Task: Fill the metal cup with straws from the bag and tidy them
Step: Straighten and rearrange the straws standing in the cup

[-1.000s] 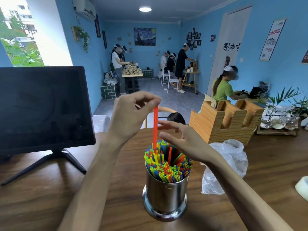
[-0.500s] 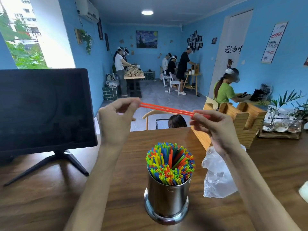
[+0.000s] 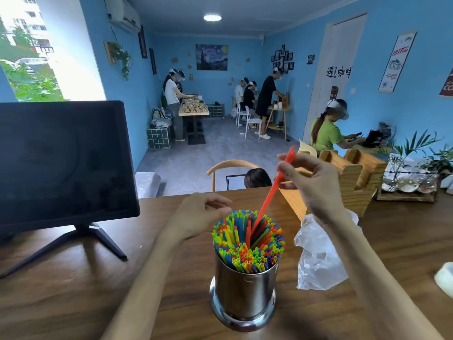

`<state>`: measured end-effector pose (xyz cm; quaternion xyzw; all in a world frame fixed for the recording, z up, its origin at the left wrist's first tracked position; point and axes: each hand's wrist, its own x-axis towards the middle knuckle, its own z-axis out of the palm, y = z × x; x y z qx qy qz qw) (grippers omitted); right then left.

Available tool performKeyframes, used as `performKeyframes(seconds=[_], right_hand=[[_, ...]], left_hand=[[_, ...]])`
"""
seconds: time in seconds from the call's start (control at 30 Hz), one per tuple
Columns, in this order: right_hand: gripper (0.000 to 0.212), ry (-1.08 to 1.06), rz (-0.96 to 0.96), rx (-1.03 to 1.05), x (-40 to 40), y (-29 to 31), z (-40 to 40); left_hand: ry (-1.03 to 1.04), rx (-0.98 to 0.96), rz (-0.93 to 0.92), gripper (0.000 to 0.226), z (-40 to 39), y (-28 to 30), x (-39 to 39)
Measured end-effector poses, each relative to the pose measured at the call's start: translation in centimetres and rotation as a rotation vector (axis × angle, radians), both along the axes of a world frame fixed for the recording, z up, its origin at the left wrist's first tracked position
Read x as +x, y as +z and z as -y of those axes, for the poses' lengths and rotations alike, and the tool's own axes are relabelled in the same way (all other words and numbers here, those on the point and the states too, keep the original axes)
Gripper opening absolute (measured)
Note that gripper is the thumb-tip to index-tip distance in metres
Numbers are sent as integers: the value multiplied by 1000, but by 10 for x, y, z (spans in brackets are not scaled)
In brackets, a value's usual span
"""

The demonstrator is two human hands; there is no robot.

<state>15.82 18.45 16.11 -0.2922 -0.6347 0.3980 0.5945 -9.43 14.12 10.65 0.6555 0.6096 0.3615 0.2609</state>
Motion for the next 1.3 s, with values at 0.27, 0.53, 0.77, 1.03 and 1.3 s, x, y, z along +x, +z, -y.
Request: performKeyframes(seconds=[0.27, 0.53, 0.77, 1.03, 1.3], right_hand=[[42, -47, 471, 110, -12, -41, 4], [13, 27, 762, 172, -10, -52, 7], [58, 63, 686, 170, -16, -51, 14], [58, 255, 1077, 85, -19, -43, 14], [40, 236, 682, 133, -35, -34, 17]], left_hand=[[-63, 1, -51, 14, -8, 8, 1], [-14, 3, 109, 20, -3, 12, 4], [-31, 50, 224, 21, 2, 23, 5], [-96, 159, 273, 29, 6, 32, 8], [42, 755, 442, 25, 17, 70, 33]])
